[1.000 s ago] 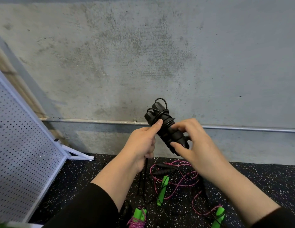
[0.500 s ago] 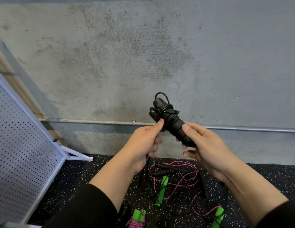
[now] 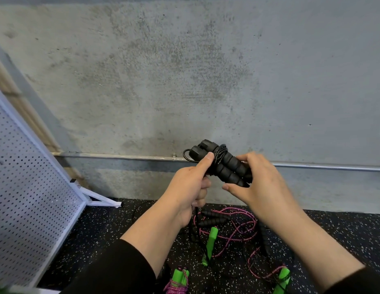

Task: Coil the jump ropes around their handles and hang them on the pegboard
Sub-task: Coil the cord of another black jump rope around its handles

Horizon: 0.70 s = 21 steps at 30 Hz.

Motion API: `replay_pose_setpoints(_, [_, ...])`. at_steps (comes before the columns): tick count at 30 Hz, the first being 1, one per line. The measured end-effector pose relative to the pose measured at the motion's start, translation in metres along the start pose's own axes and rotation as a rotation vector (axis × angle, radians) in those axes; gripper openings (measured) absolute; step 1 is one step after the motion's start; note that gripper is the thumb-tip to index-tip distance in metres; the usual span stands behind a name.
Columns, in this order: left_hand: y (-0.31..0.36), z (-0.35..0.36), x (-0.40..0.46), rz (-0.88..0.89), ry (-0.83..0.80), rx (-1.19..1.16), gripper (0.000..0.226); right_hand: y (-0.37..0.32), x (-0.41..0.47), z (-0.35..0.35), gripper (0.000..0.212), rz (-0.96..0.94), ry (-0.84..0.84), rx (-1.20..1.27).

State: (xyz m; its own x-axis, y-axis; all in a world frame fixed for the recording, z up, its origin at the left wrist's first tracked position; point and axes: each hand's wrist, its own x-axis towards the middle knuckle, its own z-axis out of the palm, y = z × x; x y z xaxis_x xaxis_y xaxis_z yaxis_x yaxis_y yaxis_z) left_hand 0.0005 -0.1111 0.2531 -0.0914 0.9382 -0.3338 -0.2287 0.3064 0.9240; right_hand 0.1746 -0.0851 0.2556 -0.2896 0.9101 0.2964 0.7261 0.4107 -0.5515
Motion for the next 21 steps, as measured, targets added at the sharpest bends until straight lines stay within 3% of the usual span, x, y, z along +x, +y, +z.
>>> replay_pose_setpoints(2, [0.001,-0.002,0.001,-0.015,-0.014,-0.054,0.038,0.003,0.001,0.0,0.034,0.026,-0.007,0.214])
replay_pose_setpoints(4, [0.002,-0.001,0.0,-0.018,-0.041,-0.098,0.036,0.002,0.005,-0.002,0.017,0.193,-0.004,0.625])
replay_pose_setpoints(6, [0.003,0.002,-0.002,0.0,-0.077,-0.106,0.033,0.001,0.006,-0.004,0.034,0.453,-0.086,1.039])
replay_pose_setpoints(8, [0.004,0.004,-0.003,0.022,-0.089,-0.099,0.031,0.001,0.005,-0.009,0.046,0.628,-0.302,1.277])
replay_pose_setpoints(10, [0.005,0.003,-0.003,0.022,-0.077,-0.085,0.033,0.0,0.001,-0.014,0.052,0.651,-0.496,1.334])
replay_pose_setpoints(12, [0.005,0.003,-0.004,0.032,-0.069,-0.039,0.038,0.0,0.001,-0.013,0.056,0.625,-0.521,1.369])
replay_pose_setpoints(21, [0.002,0.006,-0.006,0.122,-0.118,0.207,0.042,0.001,0.008,-0.008,0.05,0.533,-0.132,1.414])
